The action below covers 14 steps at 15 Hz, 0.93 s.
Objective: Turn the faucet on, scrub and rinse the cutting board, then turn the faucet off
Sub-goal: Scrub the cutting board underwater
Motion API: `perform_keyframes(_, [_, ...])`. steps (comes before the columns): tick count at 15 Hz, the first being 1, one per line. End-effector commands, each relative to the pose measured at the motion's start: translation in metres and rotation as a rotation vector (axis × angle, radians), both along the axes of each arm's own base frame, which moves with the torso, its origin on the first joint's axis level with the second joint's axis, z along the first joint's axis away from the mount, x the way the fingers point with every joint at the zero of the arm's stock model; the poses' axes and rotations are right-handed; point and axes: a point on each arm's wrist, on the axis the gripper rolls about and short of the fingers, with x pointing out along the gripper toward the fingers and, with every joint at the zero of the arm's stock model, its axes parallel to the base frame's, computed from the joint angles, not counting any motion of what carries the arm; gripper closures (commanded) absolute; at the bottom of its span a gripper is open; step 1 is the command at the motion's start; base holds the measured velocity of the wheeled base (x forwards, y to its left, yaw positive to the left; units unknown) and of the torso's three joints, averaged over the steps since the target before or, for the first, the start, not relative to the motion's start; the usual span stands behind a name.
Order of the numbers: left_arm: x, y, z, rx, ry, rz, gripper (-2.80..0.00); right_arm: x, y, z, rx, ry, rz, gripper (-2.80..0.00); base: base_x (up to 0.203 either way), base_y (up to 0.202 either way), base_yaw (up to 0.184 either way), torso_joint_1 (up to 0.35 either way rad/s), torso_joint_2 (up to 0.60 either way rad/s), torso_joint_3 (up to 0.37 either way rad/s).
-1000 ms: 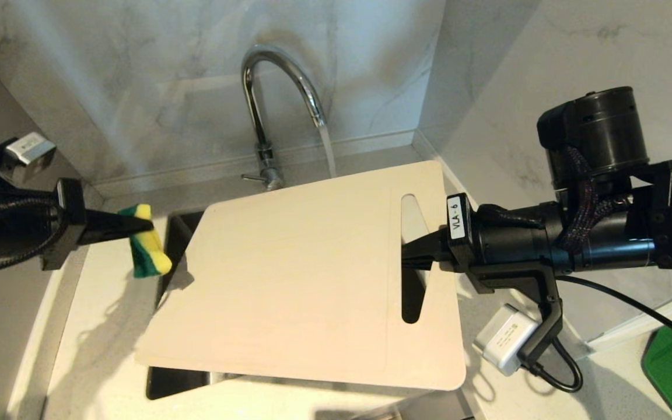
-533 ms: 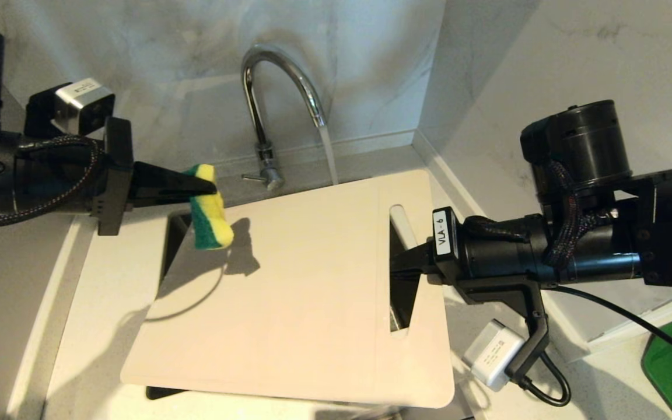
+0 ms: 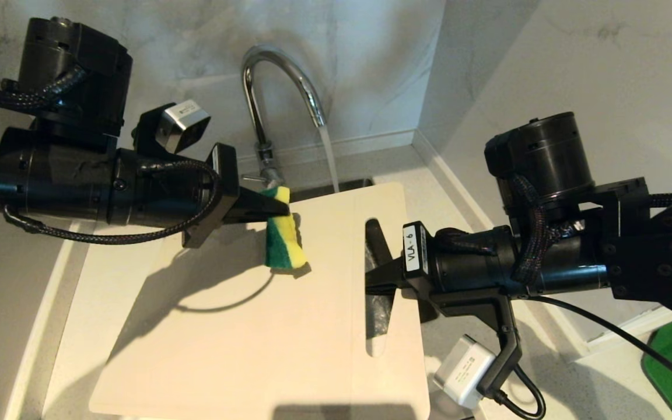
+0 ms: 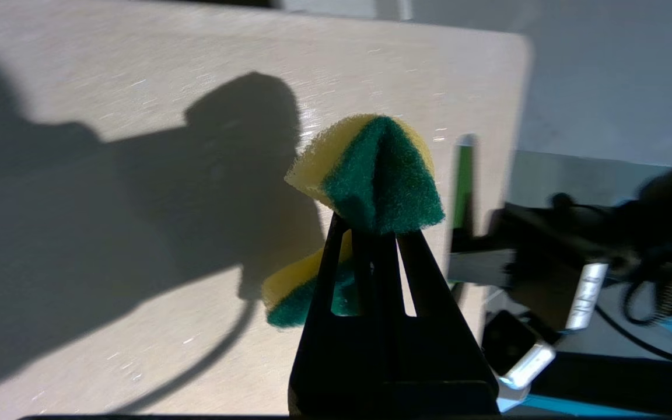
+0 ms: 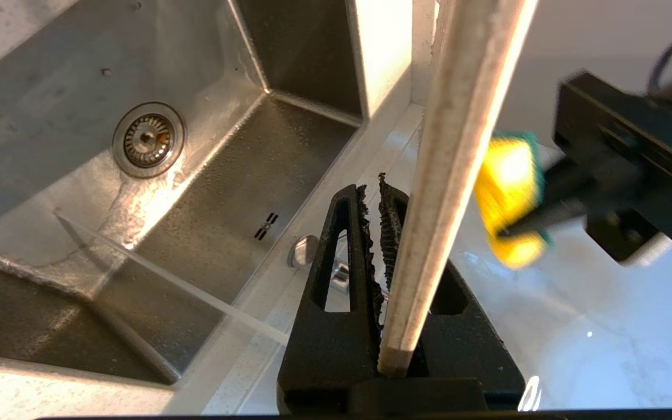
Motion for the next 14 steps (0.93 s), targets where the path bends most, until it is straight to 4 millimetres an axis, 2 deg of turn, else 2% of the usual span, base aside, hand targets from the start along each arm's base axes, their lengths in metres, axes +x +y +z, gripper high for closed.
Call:
perform_keyframes(1, [0.006,0.008,-0.015,0.033,0.038,0.030,0.00,0.001,0.000,-0.002,-0.006,-0.004,0.009,0.00,0.000,0.000,0.000,0.000,0.00,0.000])
perform_keyframes(5, [0.007,0.032,-0.044,0.115,0.070,0.069,0.00,0.001,0.000,-0.001,-0.001,-0.005,0.005,0.00,0.000,0.000,0.000,0.000,0.00,0.000])
perform_keyframes(14, [0.002,0.080,-0.096,0.149,0.084,0.168,0.00,0.002,-0.002,0.000,0.002,-0.008,-0.003,0.00,0.000,0.000,0.000,0.000,0.00,0.000])
